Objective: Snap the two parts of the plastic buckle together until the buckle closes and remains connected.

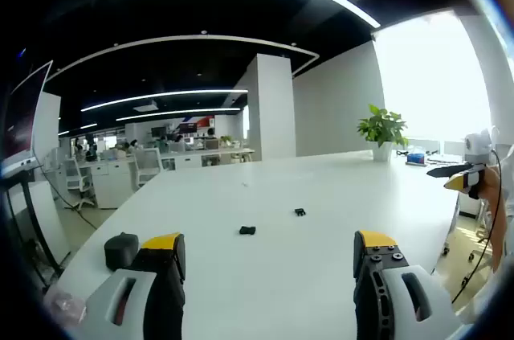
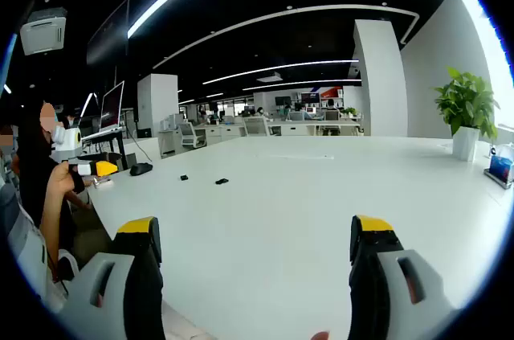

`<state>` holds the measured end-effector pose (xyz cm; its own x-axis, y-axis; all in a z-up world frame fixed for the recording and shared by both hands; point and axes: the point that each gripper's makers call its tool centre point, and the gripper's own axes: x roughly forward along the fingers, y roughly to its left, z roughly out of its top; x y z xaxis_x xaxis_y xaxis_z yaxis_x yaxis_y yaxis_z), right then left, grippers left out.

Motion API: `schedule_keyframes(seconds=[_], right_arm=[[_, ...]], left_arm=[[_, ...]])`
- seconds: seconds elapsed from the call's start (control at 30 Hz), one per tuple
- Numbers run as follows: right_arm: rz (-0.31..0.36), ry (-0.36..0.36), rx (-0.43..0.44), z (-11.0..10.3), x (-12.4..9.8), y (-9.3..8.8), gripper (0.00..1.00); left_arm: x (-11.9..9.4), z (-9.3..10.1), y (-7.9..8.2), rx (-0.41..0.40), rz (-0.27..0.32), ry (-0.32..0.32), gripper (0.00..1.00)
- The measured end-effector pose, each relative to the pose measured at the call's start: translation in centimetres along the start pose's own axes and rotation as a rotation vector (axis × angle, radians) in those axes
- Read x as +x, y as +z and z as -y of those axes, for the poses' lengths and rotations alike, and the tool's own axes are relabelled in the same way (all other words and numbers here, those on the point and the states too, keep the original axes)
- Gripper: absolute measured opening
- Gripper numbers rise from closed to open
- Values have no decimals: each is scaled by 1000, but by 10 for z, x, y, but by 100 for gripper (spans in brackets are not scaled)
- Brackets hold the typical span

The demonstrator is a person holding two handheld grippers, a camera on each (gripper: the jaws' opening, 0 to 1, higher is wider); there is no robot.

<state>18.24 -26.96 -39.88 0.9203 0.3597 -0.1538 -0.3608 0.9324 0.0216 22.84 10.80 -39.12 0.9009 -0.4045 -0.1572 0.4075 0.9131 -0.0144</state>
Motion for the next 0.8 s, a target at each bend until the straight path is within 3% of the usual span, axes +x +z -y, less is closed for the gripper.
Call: schedule_keyframes(seconds=[0.33,0.8], right_arm=[[-3,11,4,0,2,-1,97],[-5,25,8,-3,0,-4,96]], left_arm=[[21,-12,2,-8,-10,19,87],[49,-6,-7,-13,-75,-46,86]])
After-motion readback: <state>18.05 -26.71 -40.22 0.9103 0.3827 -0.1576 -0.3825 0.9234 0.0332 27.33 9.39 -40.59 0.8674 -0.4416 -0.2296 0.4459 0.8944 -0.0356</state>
